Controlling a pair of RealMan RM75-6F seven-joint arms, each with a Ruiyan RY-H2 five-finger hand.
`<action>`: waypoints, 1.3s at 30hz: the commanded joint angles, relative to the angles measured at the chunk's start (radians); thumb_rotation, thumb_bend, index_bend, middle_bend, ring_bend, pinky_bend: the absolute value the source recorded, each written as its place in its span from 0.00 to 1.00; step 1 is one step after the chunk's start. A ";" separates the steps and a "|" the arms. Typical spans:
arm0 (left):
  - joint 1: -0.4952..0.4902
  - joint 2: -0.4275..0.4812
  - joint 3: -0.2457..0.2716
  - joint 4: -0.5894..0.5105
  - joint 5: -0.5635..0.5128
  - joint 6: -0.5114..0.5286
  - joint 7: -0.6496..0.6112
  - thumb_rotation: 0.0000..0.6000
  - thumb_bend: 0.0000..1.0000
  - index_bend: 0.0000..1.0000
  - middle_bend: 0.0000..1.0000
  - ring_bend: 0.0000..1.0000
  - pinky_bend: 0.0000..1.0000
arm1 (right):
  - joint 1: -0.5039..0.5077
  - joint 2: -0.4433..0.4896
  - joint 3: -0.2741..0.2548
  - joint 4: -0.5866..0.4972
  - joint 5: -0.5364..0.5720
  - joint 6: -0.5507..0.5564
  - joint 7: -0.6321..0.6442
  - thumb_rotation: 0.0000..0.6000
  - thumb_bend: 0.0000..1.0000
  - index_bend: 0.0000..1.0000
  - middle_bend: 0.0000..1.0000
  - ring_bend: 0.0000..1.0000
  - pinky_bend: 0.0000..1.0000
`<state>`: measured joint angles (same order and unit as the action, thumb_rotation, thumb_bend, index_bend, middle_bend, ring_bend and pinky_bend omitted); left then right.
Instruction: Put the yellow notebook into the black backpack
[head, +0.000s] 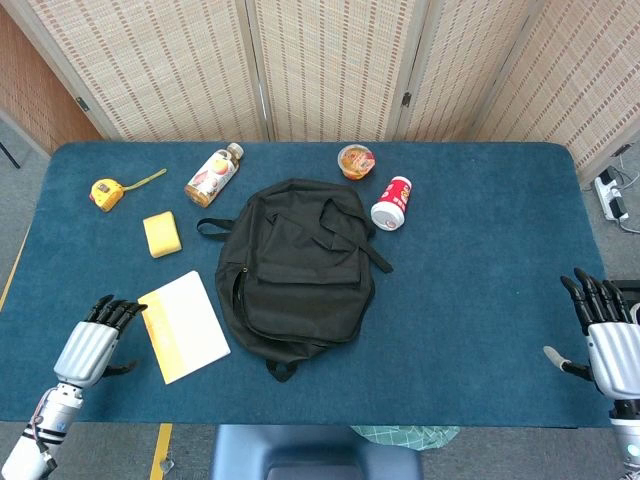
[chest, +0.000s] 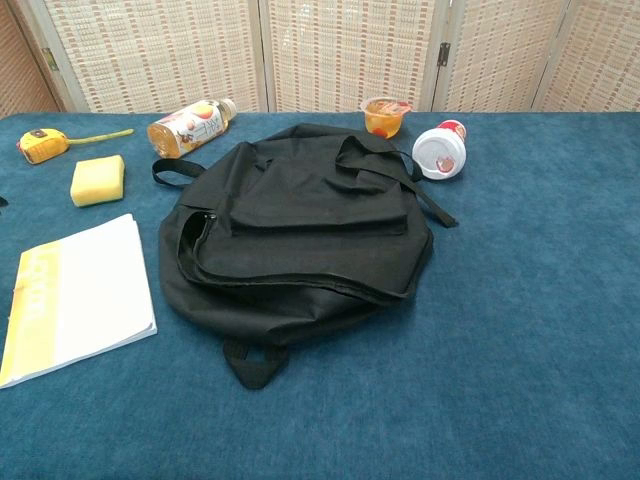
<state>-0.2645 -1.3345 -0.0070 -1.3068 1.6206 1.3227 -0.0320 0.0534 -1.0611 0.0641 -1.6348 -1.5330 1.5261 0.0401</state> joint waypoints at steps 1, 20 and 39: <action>-0.025 -0.029 0.005 0.043 -0.009 -0.036 0.002 1.00 0.12 0.20 0.25 0.18 0.12 | -0.002 0.000 -0.001 0.001 0.000 0.002 0.002 1.00 0.07 0.00 0.04 0.04 0.02; -0.070 -0.155 0.025 0.248 -0.015 -0.081 -0.045 1.00 0.12 0.21 0.25 0.18 0.12 | 0.003 -0.004 -0.003 -0.006 0.005 -0.014 0.000 1.00 0.07 0.00 0.04 0.04 0.02; -0.096 -0.195 0.037 0.298 -0.031 -0.114 -0.078 1.00 0.11 0.21 0.25 0.18 0.12 | 0.000 -0.004 -0.005 -0.013 0.011 -0.018 -0.005 1.00 0.07 0.00 0.04 0.04 0.03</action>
<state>-0.3597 -1.5285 0.0302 -1.0094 1.5905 1.2098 -0.1095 0.0535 -1.0651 0.0595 -1.6480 -1.5217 1.5083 0.0355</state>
